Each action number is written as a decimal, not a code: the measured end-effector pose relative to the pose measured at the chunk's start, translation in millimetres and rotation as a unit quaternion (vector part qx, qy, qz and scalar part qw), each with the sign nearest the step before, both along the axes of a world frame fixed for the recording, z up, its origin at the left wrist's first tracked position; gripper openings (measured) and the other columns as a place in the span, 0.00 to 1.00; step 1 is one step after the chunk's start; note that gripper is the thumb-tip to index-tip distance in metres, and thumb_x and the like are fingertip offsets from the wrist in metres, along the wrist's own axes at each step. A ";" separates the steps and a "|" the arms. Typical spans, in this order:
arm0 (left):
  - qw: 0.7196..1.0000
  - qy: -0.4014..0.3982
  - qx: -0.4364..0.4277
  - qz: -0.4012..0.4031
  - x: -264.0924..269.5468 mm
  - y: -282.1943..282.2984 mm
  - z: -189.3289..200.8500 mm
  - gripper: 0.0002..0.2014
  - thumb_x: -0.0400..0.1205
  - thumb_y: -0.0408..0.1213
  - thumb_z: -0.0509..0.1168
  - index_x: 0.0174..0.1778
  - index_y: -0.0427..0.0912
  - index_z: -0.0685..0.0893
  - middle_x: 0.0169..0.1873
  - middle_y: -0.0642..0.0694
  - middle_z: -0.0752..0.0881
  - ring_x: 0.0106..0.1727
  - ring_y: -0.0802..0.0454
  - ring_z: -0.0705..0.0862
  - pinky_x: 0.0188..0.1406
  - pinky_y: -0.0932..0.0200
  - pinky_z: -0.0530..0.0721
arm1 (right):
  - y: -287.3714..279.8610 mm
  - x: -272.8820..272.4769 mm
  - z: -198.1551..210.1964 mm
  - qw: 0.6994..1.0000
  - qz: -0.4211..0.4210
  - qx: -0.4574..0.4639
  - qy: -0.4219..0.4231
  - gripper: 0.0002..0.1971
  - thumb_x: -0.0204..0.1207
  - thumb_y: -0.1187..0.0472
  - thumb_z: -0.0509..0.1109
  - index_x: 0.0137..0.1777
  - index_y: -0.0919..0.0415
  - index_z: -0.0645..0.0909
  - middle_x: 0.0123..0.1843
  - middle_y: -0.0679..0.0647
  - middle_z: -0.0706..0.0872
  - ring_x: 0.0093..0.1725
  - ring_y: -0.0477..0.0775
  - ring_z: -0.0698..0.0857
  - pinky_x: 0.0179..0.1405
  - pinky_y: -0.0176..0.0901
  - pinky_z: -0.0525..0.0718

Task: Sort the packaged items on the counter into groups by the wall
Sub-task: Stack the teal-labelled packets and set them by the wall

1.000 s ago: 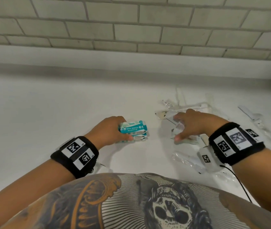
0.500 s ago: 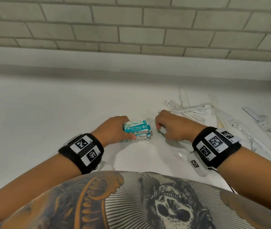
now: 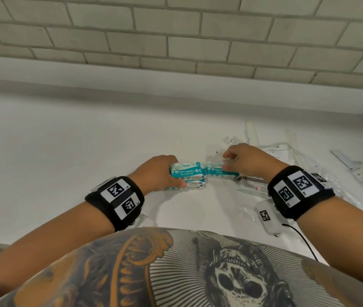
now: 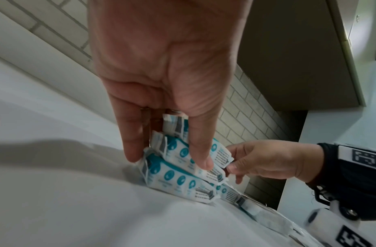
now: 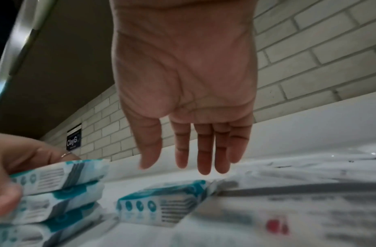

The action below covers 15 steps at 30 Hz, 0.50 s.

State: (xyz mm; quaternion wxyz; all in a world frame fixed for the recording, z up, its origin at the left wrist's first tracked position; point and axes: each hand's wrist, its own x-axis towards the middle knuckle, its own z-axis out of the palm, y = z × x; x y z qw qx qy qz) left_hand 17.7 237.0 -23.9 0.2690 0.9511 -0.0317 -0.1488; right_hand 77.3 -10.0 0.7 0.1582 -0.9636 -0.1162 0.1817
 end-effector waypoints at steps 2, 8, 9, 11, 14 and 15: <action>1.000 0.003 -0.002 0.000 -0.5 -0.1 0.7 0.21 0.71 0.52 0.77 0.55 0.50 0.80 0.48 0.53 0.85 0.47 0.54 0.84 0.43 0.59 0.82 | 6.2 -4.3 -7.0 0.997 0.050 -0.063 0.008 0.26 0.67 0.50 0.78 0.64 0.48 0.76 0.57 0.47 0.79 0.55 0.51 0.80 0.56 0.47 0.82; 0.999 0.015 -0.035 0.009 -4.5 1.0 3.4 0.35 0.70 0.49 0.78 0.70 0.50 0.71 0.54 0.53 0.85 0.50 0.55 0.85 0.52 0.57 0.85 | 22.8 3.2 14.7 0.993 0.042 -0.028 -0.109 0.18 0.69 0.57 0.77 0.58 0.55 0.79 0.51 0.50 0.79 0.47 0.51 0.81 0.44 0.42 0.82; 0.998 0.018 -0.060 0.016 -5.5 1.5 3.6 0.41 0.69 0.48 0.79 0.75 0.51 0.65 0.53 0.54 0.83 0.48 0.57 0.85 0.51 0.59 0.85 | 27.1 4.4 25.0 0.991 0.049 0.005 -0.123 0.19 0.70 0.56 0.77 0.60 0.54 0.80 0.51 0.50 0.79 0.48 0.51 0.82 0.44 0.42 0.80; 0.994 0.019 -0.107 0.030 -6.2 2.6 4.5 0.51 0.67 0.46 0.81 0.79 0.53 0.54 0.54 0.55 0.79 0.46 0.60 0.85 0.49 0.62 0.84 | 41.8 -0.1 40.5 0.987 0.105 0.034 -0.118 0.20 0.69 0.56 0.78 0.62 0.53 0.81 0.52 0.49 0.79 0.51 0.52 0.81 0.48 0.44 0.80; 0.988 0.006 -0.148 0.037 -6.5 4.6 4.2 0.55 0.64 0.45 0.83 0.79 0.56 0.52 0.57 0.51 0.80 0.50 0.54 0.87 0.54 0.56 0.86 | 68.8 -14.4 40.2 0.976 0.198 -0.007 -0.092 0.23 0.69 0.54 0.78 0.64 0.52 0.82 0.54 0.49 0.80 0.54 0.52 0.80 0.55 0.48 0.80; 0.988 0.000 -0.152 0.031 -7.2 5.5 4.0 0.53 0.65 0.45 0.83 0.78 0.57 0.54 0.57 0.51 0.81 0.51 0.54 0.87 0.56 0.56 0.86 | 75.4 -17.4 35.3 0.973 0.213 -0.016 -0.088 0.24 0.69 0.54 0.78 0.66 0.52 0.81 0.54 0.48 0.79 0.55 0.52 0.80 0.55 0.48 0.80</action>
